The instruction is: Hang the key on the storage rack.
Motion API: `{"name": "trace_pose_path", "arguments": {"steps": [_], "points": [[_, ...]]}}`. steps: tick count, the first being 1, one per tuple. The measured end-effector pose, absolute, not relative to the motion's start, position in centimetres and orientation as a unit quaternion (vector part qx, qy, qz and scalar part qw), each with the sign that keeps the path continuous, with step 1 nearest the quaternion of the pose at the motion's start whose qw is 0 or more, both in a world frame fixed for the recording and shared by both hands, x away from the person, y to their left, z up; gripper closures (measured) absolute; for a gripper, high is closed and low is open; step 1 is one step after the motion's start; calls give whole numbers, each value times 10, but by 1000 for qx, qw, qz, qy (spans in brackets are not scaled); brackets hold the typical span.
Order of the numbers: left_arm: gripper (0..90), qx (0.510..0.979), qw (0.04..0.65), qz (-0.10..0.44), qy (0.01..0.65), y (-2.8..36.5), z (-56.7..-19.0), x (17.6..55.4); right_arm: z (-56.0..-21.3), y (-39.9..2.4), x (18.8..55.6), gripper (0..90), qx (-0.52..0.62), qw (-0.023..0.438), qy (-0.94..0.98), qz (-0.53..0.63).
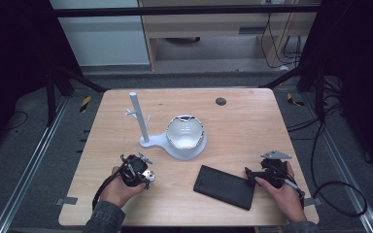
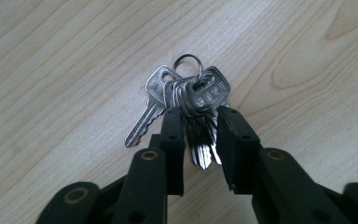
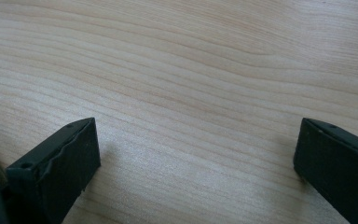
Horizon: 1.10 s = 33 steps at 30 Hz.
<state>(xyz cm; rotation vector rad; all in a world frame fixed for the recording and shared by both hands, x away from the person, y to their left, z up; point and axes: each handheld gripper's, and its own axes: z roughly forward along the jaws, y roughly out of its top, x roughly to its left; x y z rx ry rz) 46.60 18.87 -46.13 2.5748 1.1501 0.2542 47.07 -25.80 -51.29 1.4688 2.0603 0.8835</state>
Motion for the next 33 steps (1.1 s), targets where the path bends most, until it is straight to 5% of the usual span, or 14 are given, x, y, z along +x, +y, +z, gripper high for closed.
{"name": "trace_pose_path", "arguments": {"steps": [17,22,27,33], "points": [[471,887,164,91,422,175,-468,474,-513,-257,471,6,534,227,748,321],[589,889,158,90,421,177,-469,475,-513,-257,471,7,534,227,748,321],[804,891,159,91,415,178,-469,474,-513,-257,471,7,534,227,748,321],[808,901,141,106,396,176,-466,470,-513,-257,471,7,533,228,749,321]]}}
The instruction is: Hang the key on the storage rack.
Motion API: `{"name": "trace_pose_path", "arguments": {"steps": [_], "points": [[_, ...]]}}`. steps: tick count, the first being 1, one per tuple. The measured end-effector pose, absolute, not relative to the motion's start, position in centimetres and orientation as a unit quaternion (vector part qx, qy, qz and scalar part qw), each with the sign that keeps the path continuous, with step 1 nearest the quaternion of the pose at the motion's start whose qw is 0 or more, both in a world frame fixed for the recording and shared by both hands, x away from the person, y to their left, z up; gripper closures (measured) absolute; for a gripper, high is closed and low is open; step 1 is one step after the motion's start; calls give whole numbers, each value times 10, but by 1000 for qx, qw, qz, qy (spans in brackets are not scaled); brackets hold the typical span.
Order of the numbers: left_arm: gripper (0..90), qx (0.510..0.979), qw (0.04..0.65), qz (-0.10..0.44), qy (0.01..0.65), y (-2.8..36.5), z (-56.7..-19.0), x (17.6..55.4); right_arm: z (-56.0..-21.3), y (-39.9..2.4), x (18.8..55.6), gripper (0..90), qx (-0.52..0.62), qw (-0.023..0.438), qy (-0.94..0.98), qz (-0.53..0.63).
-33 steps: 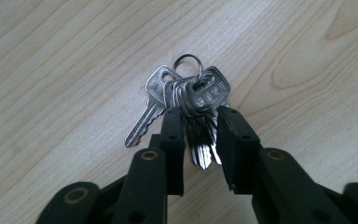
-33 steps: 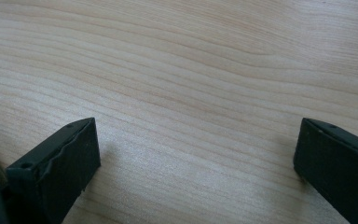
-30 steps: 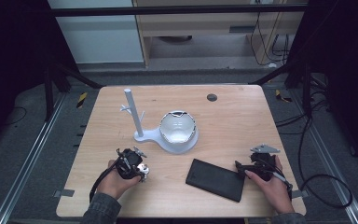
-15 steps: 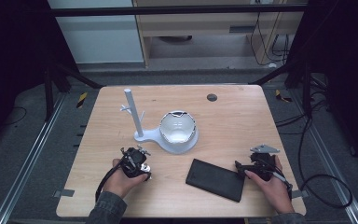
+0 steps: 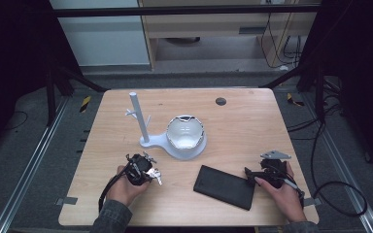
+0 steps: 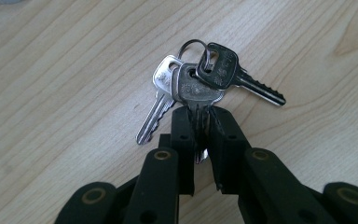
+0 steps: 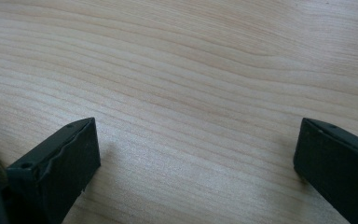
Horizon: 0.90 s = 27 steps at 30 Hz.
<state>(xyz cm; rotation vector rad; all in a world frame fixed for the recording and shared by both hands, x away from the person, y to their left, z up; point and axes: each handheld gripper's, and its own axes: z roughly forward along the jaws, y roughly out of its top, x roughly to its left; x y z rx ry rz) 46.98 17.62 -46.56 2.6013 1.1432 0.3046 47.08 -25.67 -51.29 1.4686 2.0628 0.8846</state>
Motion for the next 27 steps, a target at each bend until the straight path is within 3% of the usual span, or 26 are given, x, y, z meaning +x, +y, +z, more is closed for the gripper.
{"name": "trace_pose_path", "arguments": {"steps": [4,5,13,27], "points": [[811,905,135,108,390,181,-459,468,-513,-256,471,6,533,228,749,321],[900,905,144,103,388,183,-455,468,-513,-257,471,7,533,228,749,321],[900,913,127,103,374,191,-446,468,-513,-257,471,6,532,229,750,321],[900,903,163,145,370,219,-350,473,-513,-256,471,6,530,229,751,321]]}}
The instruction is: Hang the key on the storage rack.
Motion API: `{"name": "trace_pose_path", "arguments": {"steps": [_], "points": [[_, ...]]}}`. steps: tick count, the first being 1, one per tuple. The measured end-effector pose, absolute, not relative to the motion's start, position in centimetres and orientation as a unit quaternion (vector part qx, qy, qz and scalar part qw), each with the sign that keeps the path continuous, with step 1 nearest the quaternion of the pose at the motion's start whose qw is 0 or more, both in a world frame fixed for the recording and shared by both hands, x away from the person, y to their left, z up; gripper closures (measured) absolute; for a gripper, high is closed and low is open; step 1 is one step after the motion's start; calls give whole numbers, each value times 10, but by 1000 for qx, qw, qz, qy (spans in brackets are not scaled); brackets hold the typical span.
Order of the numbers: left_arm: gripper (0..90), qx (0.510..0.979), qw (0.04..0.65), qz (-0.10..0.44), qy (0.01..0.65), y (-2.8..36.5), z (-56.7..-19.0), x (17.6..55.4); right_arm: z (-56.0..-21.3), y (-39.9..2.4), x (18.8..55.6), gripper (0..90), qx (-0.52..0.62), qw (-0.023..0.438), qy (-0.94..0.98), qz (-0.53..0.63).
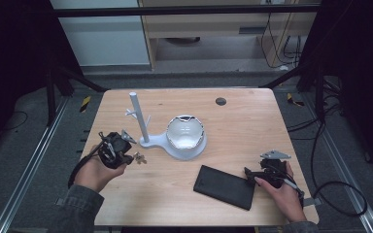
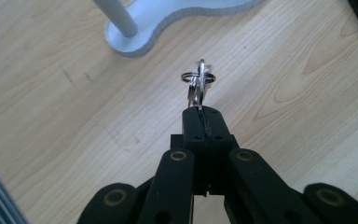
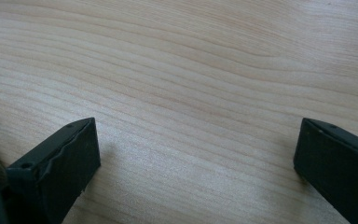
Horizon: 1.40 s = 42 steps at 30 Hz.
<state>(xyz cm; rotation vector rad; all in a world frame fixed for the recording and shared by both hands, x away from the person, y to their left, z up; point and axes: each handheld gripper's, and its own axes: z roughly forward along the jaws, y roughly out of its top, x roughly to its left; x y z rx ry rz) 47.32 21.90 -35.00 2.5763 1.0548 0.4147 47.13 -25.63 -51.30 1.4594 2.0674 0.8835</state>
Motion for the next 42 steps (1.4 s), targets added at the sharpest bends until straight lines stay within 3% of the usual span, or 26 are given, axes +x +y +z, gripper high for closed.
{"name": "trace_pose_path", "arguments": {"steps": [22,42], "points": [[900,892,164,178,381,245,-272,513,-513,-256,471,7,531,230,751,319],[900,891,158,177,387,234,-264,527,-513,-255,471,7,531,230,750,321]]}}
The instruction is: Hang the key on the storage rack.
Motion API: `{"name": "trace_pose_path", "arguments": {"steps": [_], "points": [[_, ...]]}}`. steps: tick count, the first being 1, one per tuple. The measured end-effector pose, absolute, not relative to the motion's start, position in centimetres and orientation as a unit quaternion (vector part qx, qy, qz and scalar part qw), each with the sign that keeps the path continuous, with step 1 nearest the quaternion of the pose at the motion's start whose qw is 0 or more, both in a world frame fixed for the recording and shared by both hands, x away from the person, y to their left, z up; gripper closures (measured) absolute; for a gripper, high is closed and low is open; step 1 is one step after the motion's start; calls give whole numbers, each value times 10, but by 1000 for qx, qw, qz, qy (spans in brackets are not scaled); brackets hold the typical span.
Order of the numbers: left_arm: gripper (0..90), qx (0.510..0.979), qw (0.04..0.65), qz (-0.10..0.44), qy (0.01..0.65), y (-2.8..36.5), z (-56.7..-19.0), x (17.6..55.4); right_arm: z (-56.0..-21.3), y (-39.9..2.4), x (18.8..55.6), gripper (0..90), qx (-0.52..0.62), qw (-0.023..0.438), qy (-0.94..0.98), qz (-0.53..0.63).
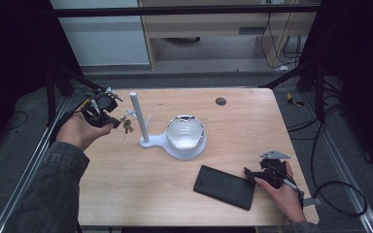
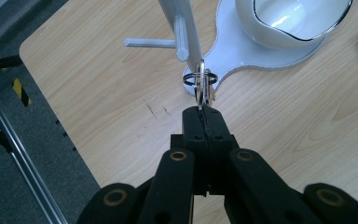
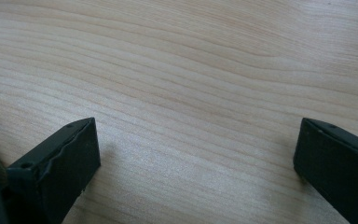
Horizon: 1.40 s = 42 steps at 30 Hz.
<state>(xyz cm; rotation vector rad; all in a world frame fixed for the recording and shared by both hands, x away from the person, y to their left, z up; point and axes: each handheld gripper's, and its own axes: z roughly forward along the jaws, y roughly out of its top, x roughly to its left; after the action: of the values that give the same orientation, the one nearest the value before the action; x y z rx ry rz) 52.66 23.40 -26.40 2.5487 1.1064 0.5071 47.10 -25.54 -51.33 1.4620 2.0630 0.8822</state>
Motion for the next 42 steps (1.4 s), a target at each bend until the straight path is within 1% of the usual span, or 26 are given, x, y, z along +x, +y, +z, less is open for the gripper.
{"name": "trace_pose_path", "arguments": {"steps": [9,19,27,33,34,36,40,42], "points": [[900,889,148,189,391,233,-258,530,-513,-255,471,7,530,230,751,319],[900,885,157,188,395,233,-256,536,-513,-256,471,7,528,230,752,320],[900,885,150,192,398,230,-258,543,-513,-255,471,7,527,229,753,321],[898,881,164,197,397,230,-261,546,-513,-255,471,7,526,229,753,322],[886,878,172,203,397,231,-261,544,-513,-255,471,7,526,229,753,322],[798,876,179,214,393,232,-260,541,-513,-255,471,7,526,229,753,322],[725,871,212,233,377,232,-263,521,-513,-255,470,7,525,228,754,321],[671,868,223,242,371,232,-268,510,-513,-255,470,7,526,228,754,321]]}}
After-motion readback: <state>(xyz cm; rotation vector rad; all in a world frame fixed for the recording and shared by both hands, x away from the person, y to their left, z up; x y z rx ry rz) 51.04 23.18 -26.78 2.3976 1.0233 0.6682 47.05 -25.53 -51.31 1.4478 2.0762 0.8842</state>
